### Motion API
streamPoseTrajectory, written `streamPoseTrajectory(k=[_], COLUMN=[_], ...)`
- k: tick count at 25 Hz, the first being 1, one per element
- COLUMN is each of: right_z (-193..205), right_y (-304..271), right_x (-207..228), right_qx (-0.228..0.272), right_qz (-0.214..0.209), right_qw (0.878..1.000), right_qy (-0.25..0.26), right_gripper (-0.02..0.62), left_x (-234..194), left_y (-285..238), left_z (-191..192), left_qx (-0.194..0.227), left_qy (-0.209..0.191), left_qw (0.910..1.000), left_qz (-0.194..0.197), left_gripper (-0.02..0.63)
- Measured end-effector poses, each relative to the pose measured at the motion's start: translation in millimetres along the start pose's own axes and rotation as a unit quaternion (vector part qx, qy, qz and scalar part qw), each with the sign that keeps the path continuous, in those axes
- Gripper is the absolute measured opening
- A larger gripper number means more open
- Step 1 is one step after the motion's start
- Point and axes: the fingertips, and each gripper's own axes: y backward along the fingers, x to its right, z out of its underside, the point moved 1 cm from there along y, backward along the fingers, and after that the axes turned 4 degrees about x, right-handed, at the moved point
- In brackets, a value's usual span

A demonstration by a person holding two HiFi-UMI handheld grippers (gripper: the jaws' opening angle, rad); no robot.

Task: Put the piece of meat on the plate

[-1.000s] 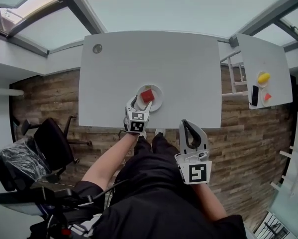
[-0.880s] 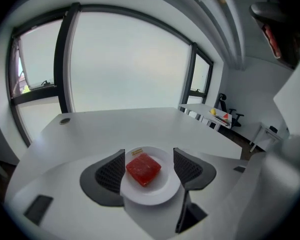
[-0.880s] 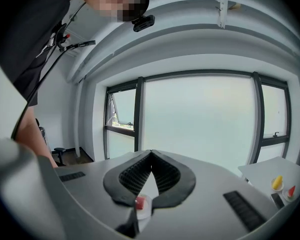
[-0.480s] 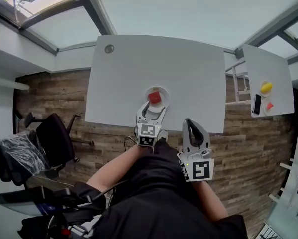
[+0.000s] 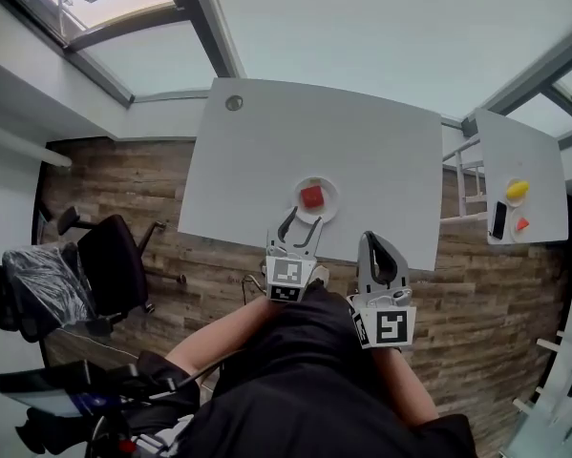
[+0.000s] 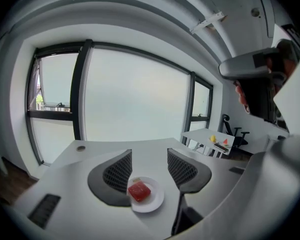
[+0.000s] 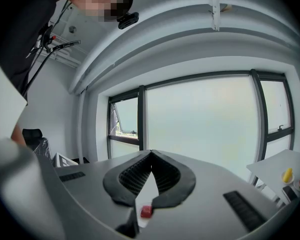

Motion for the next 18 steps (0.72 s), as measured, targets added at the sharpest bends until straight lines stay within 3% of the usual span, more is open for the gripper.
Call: streamPoseTrajectory(k=[4,8,12,14,18], right_z=[-1.0,-3.2,-4.4,-5.7,-6.9], right_y=[-2.7,-6.7,-10.5,-13.2,-17.8], right_x=[-9.6,-21.4,-28.7,-32.0,-35.1], right_qx=[0.003,0.009,0.010,0.012,0.016], right_qz=[-0.011,-0.026,-0.038,-0.043,-0.046], right_qw=[1.000,1.000,0.999,0.999,0.999], right_qy=[-0.004,-0.006,-0.005,-0.003,-0.002], right_gripper=[0.004,0.004,0.004,0.005,0.005], left_x=[-3.0,-4.1,1.0,2.9,-0.9], left_y=[18.2,31.6,43.5,47.2,54.6], left_z=[-21.1,-29.2,-47.8,-50.7,-54.8], left_qx=[0.031,0.036,0.076,0.090,0.089], left_qy=[0.004,0.016,0.030,0.037,0.013], left_qw=[0.9995,0.9992,0.9965,0.9949,0.9959], left_qz=[0.000,-0.001,0.021,0.026,0.011], left_gripper=[0.178,0.168,0.005,0.005,0.005])
